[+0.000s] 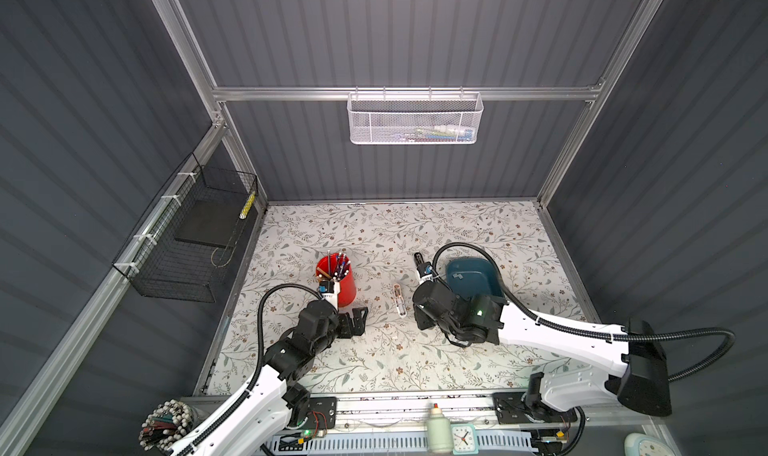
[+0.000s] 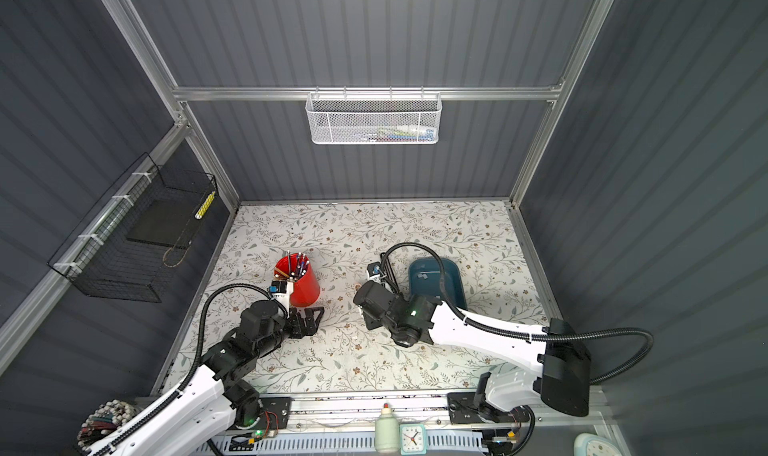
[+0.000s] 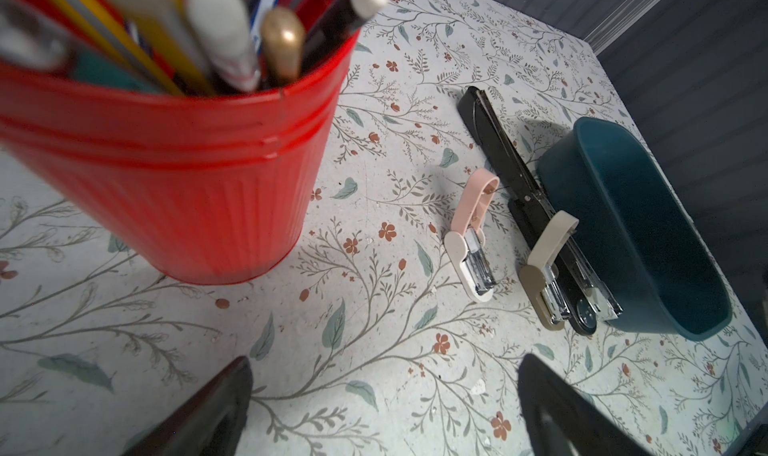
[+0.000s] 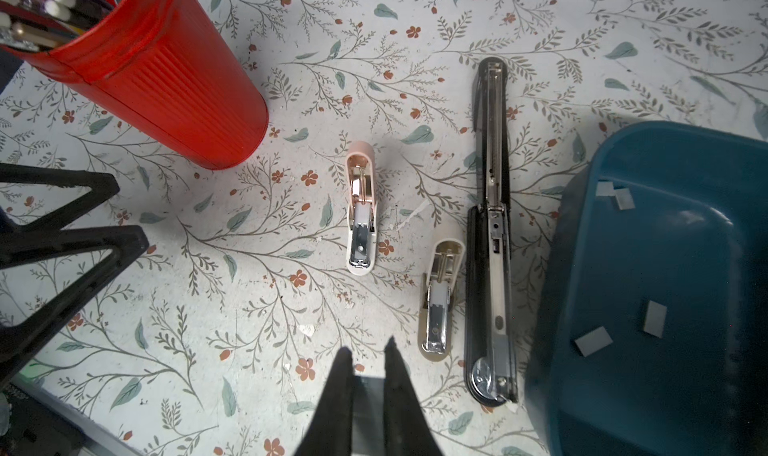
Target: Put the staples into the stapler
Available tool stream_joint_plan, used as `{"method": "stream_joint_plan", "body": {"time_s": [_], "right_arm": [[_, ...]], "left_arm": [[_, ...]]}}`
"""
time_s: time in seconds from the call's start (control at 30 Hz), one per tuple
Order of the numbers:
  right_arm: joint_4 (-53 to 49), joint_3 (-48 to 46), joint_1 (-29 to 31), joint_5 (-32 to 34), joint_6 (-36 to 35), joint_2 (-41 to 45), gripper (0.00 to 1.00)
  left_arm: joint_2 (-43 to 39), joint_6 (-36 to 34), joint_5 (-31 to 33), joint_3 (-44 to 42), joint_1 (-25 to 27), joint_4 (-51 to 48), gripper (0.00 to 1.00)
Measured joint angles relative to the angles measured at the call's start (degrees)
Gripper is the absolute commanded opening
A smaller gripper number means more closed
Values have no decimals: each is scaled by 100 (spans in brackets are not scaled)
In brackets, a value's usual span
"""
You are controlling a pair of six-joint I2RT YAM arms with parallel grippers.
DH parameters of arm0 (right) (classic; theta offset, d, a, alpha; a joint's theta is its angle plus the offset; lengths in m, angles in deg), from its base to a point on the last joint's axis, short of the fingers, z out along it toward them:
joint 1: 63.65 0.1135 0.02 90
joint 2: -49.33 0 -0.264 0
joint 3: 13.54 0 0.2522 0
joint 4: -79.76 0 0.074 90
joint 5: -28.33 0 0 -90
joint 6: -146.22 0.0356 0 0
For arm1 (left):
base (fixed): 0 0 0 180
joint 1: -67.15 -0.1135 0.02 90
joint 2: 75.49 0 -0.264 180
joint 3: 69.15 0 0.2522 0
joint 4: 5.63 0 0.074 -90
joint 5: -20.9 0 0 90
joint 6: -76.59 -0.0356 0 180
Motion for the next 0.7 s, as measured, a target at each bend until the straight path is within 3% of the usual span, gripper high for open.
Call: {"method": "stream_joint_plan", "body": {"time_s": [0.23,0.7], "right_arm": [[295,-61,-7,37,-192,-455,10],[817,-990,-170,9,-767,-474,10]], "left_arm": [[92,0,2,0,0,0,100],[98,0,66,0,0,-2,100]]}}
